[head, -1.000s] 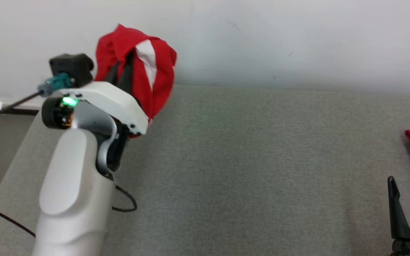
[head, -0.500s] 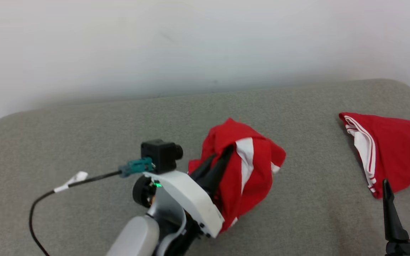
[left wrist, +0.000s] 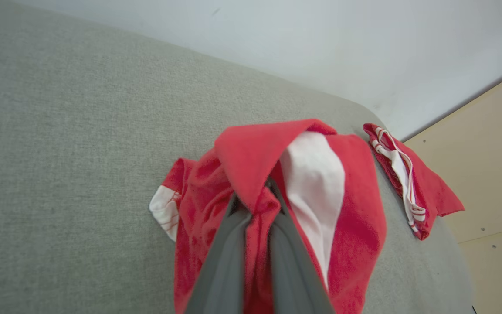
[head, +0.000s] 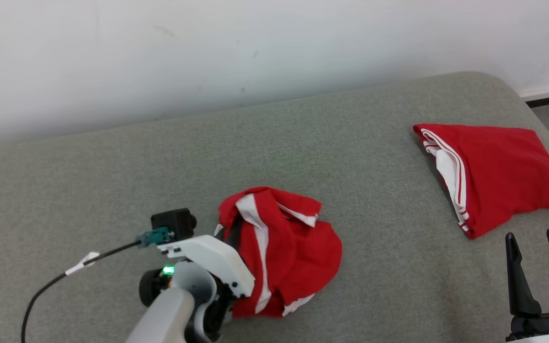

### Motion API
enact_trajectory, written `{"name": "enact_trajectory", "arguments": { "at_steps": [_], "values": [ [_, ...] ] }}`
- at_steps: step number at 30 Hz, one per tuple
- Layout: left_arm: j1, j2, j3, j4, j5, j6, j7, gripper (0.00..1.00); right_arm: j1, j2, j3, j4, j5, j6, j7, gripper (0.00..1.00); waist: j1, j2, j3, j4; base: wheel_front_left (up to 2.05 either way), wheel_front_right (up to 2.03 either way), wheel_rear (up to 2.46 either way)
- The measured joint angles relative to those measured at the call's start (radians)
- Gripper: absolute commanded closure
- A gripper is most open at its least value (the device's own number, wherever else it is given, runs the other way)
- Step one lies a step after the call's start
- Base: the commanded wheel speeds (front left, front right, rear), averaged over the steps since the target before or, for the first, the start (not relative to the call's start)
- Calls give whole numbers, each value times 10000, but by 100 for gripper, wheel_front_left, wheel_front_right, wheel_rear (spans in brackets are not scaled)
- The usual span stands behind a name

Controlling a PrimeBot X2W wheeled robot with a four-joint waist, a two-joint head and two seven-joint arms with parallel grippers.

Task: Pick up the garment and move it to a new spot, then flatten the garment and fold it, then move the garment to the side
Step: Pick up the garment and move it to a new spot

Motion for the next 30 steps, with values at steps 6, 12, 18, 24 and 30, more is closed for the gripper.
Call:
{"name": "enact_trajectory", "arguments": {
  "at_steps": [6, 12, 18, 24, 30],
  "values": [
    [-893, 293, 36, 2084, 623, 27, -1070, 70, -93, 58, 25, 142, 40, 0, 0, 0, 1, 0, 223, -168, 0, 0, 0],
    [-1286, 280, -222, 3354, 968, -222, -2205, 0, -115, 109, 33, 309, 4, 0, 0, 0, 0, 0, 94, -138, 0, 0, 0],
    [-1072, 395, -385, 3361, 1475, -265, -3359, 0, 12, 67, -134, 299, -94, 0, 0, 0, 0, 0, -295, 30, 0, 0, 0],
    [81, 679, -69, 1327, 2280, 82, -3624, 0, 302, -65, -552, 136, -366, 0, 0, 0, 0, 0, -659, 349, 0, 0, 0],
    [2150, 771, 731, -1457, 3478, 537, -3641, 0, 588, -92, -865, -15, -679, 0, 0, 0, 0, 0, -876, 721, 0, 0, 0]
  ]
}}
